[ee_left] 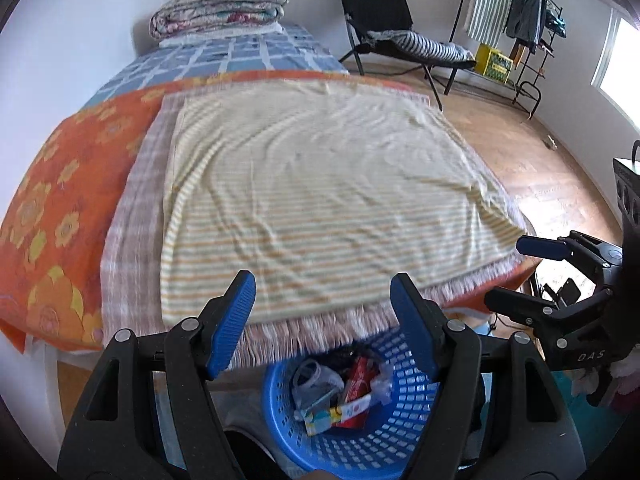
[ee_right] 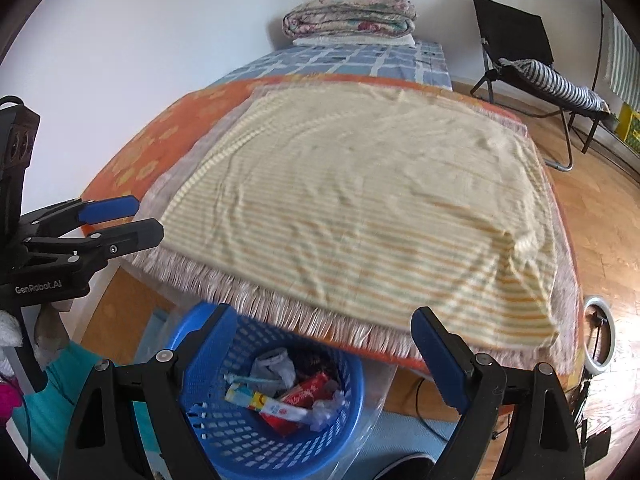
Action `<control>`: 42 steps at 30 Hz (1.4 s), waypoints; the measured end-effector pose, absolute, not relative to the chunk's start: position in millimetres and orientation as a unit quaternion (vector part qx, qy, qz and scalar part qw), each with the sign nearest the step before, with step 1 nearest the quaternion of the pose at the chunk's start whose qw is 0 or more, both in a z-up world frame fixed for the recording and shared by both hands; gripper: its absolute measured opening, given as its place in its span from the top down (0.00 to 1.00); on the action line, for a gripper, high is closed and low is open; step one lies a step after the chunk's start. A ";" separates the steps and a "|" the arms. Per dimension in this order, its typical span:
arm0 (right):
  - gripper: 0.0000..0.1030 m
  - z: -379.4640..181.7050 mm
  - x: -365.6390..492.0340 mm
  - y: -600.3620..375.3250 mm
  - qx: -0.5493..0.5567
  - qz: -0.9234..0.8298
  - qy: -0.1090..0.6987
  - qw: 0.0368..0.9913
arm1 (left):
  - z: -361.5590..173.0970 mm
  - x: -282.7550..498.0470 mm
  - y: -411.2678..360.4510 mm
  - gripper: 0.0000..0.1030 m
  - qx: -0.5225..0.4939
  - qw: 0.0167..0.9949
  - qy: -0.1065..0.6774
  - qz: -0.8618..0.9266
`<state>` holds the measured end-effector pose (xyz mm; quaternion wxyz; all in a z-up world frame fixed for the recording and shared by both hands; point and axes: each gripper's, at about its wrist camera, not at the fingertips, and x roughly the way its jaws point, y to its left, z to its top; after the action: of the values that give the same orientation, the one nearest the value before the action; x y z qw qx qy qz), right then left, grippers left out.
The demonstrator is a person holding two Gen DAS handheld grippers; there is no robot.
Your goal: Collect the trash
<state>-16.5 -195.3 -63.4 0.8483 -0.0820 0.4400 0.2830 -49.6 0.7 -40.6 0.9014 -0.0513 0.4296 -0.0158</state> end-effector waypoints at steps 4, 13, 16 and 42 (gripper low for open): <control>0.12 -49.6 -5.4 -196.3 -0.081 0.282 0.429 0.854 | -28.9 -40.6 -1.3 0.28 -0.049 0.907 0.417 -0.016; 0.08 -15.8 14.3 -191.4 -0.088 0.276 0.383 0.877 | 4.5 -19.4 0.4 0.15 -0.042 0.926 0.374 -0.007; 0.02 -7.9 21.7 -191.8 -0.075 0.281 0.369 0.883 | 13.2 -12.8 2.3 0.11 -0.038 0.933 0.358 0.000; 0.00 -15.6 81.2 -210.2 -0.005 0.240 0.356 0.903 | 4.0 14.2 19.3 0.01 -0.035 0.934 0.353 0.047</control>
<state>81.2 -210.2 -15.6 0.9032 -0.0048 0.3560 0.2396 14.2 19.3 4.0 0.9338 -0.0346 0.3531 0.0467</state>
